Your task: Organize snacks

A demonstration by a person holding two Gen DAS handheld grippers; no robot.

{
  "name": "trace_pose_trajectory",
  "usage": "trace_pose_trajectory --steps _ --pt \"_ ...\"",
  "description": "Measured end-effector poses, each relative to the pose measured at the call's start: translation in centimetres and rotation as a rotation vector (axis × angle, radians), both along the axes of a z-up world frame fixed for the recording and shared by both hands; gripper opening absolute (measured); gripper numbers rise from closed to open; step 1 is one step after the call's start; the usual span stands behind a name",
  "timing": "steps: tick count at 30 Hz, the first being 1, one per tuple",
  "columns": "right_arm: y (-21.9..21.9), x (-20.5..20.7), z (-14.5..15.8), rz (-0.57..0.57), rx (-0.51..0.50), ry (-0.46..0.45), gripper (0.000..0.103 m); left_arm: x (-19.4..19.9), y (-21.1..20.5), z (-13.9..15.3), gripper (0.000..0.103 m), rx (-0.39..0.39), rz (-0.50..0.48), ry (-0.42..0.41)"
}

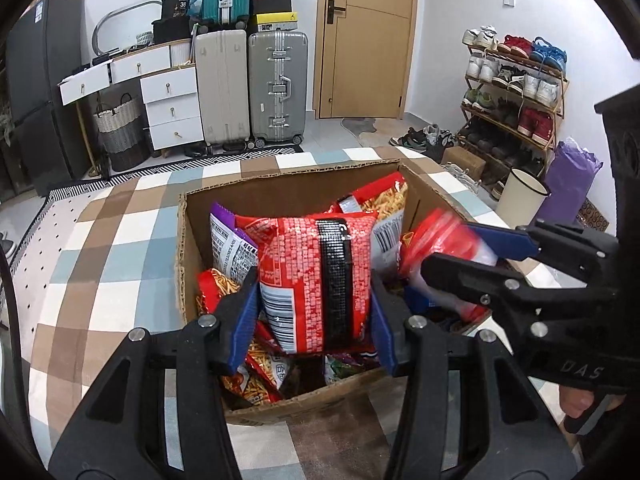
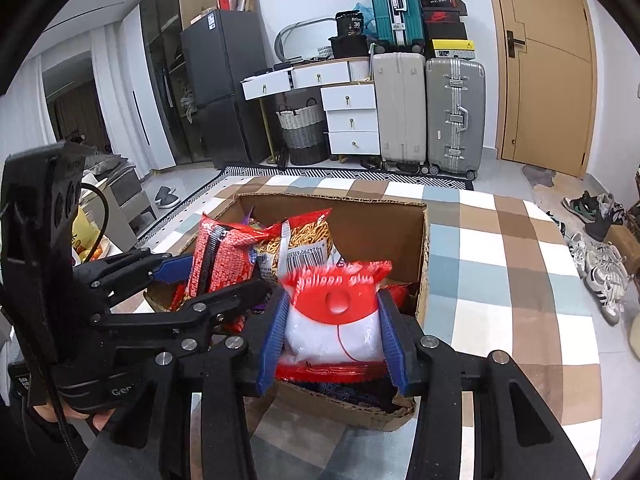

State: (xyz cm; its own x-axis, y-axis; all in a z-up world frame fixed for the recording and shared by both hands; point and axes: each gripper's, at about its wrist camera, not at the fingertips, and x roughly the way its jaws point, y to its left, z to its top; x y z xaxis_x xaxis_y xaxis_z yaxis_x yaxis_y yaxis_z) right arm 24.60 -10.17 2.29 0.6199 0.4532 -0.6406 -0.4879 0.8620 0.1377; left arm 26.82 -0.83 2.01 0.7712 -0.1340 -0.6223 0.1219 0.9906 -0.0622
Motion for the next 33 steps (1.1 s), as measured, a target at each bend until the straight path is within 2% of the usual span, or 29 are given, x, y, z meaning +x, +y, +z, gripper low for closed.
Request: trace_pose_trajectory --steps 1,5,6,7,8,9,11,12,16,23,33 --pt "0.0 0.0 0.0 -0.006 -0.009 -0.005 0.048 0.0 0.0 0.1 0.047 0.0 0.003 -0.006" --pt "-0.6 -0.5 0.9 -0.015 0.01 -0.037 0.055 -0.8 0.3 0.6 0.066 -0.009 0.016 -0.027" --pt "-0.7 -0.8 1.2 -0.02 0.009 -0.05 0.063 -1.1 0.4 0.9 0.073 -0.016 0.021 -0.038" --pt "-1.1 -1.2 1.7 -0.031 0.011 -0.069 0.075 -1.4 0.7 1.1 0.077 -0.025 0.025 -0.048" --pt "-1.5 -1.5 2.0 -0.038 0.02 -0.081 0.082 -1.7 0.9 1.3 0.088 -0.032 0.034 -0.053" --pt "-1.9 -1.9 2.4 -0.042 0.037 -0.087 0.095 -2.1 1.1 1.6 0.09 -0.039 0.036 -0.06" --pt "-2.7 -2.6 3.0 -0.046 0.059 -0.104 0.1 -3.1 1.7 2.2 0.092 -0.067 0.036 -0.085" --pt "-3.0 -3.0 3.3 -0.053 0.057 -0.115 0.103 -3.7 2.0 2.5 0.101 -0.084 0.032 -0.091" --pt "-3.9 -4.8 3.8 -0.069 0.031 -0.145 0.103 -5.9 2.4 3.3 0.102 -0.08 0.051 -0.122" --pt "-5.0 -7.7 4.1 -0.057 0.069 -0.156 0.103 -9.8 3.0 4.0 0.102 -0.048 0.092 -0.155" --pt "-5.1 -10.7 2.7 -0.039 0.074 -0.181 0.103 -14.1 3.9 2.4 0.102 -0.025 0.114 -0.176"
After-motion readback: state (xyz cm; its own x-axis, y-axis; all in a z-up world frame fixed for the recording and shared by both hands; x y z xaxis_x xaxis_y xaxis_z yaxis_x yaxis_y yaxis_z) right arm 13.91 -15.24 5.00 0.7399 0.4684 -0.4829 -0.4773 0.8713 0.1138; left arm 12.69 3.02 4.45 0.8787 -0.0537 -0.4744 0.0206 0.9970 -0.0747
